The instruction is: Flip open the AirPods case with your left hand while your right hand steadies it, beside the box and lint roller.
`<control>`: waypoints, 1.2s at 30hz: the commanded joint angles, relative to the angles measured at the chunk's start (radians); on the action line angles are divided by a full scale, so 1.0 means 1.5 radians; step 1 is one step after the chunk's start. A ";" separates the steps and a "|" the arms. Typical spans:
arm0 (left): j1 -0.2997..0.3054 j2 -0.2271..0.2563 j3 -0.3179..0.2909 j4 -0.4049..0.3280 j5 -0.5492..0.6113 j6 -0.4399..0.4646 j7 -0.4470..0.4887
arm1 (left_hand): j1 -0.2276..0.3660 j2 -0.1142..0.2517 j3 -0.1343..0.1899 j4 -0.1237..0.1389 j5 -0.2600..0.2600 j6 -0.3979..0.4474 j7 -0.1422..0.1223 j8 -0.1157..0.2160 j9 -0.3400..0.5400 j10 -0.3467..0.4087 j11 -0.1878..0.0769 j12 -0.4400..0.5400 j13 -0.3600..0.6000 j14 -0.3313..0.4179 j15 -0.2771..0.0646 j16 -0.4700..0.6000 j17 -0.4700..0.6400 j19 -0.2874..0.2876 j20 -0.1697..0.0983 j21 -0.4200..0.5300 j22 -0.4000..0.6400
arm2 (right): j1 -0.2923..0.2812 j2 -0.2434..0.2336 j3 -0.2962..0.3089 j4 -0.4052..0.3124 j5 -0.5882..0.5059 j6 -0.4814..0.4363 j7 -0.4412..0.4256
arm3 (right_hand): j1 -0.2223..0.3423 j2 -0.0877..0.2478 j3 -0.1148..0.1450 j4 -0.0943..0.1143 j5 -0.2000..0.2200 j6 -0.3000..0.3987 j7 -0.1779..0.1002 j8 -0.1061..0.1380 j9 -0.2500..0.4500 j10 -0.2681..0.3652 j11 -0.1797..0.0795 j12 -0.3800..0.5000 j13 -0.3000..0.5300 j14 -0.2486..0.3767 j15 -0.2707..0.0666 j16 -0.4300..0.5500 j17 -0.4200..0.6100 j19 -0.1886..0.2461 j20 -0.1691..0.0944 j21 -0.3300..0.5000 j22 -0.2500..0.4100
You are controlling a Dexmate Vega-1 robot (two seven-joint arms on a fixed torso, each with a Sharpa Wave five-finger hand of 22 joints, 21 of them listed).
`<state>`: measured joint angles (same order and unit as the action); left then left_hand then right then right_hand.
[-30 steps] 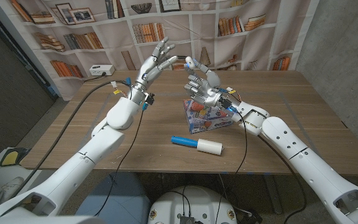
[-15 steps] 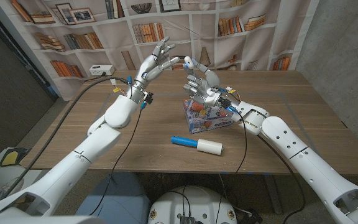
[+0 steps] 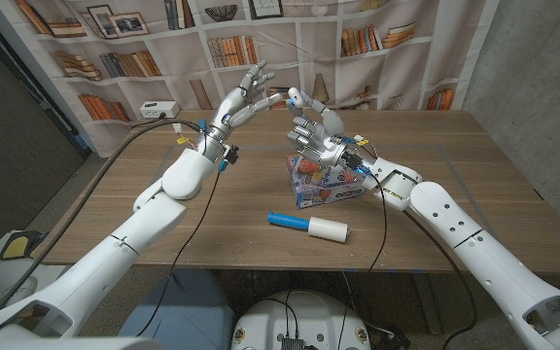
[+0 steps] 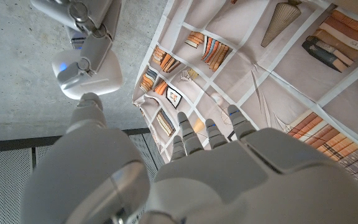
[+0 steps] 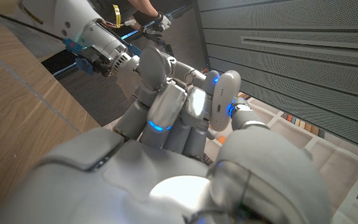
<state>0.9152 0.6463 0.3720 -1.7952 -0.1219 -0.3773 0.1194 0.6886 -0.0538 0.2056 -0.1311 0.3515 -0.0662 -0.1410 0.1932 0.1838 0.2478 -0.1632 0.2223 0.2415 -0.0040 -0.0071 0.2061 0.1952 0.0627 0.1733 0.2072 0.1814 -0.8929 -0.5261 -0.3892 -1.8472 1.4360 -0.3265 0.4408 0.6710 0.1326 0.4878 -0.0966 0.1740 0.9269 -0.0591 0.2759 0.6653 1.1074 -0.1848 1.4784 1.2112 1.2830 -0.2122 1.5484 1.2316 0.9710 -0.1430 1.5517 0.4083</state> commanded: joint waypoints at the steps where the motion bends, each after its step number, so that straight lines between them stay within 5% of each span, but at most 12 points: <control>1: 0.000 0.008 0.002 -0.030 0.031 0.036 0.018 | 0.016 0.001 0.005 -0.006 0.007 -0.002 0.001 0.001 0.002 0.001 -0.008 0.002 0.000 -0.003 0.002 -0.004 0.002 0.002 0.005 0.000 0.002 | 0.001 -0.006 -0.002 -0.002 -0.005 0.000 0.008 | 0.022 0.026 0.115 -0.025 0.003 0.007 0.000 0.000 0.002 -0.006 -0.014 0.003 -0.001 0.006 -0.001 0.000 0.001 -0.003 -0.046 0.001 0.002; 7: 0.015 0.003 -0.006 -0.055 0.071 0.059 0.063 | 0.040 -0.001 0.003 -0.012 0.020 0.023 -0.010 0.010 0.002 0.021 -0.018 0.010 -0.002 0.014 -0.011 0.003 0.001 0.018 0.002 0.004 0.002 | 0.000 -0.007 -0.002 0.000 -0.005 0.000 0.011 | 0.022 0.026 0.115 -0.025 0.003 0.007 0.000 -0.001 0.001 -0.007 -0.014 0.003 -0.001 0.005 -0.001 0.000 0.001 -0.003 -0.046 0.001 0.002; 36: 0.012 0.001 0.003 -0.055 0.068 0.060 0.058 | 0.043 -0.007 -0.009 -0.006 0.031 0.029 -0.012 0.009 0.002 0.028 -0.019 0.011 -0.004 0.016 -0.015 0.003 0.002 0.019 -0.002 0.002 0.001 | 0.009 -0.012 -0.012 0.003 -0.014 -0.011 0.017 | 0.021 0.026 0.116 -0.025 0.003 0.008 0.000 -0.004 0.002 -0.008 -0.014 0.002 -0.001 0.004 -0.001 0.000 0.001 -0.004 -0.046 0.001 0.002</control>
<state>0.9357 0.6490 0.3706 -1.8746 -0.0264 -0.2917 0.2057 0.7450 -0.0581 0.1968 -0.1420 0.3939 -0.0266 -0.1553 0.2012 0.1837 0.2824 -0.1893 0.2340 0.2320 0.0162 -0.0269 0.2062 0.1954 0.0913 0.1661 0.2128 0.1816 -0.8829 -0.5408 -0.4029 -1.8441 1.4203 -0.3352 0.4653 0.6716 0.1320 0.4878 -0.0966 0.1740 0.9268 -0.0593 0.2644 0.6651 1.1068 -0.1845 1.4784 1.2063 1.2830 -0.2121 1.5484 1.2316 0.9710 -0.1430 1.5517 0.4108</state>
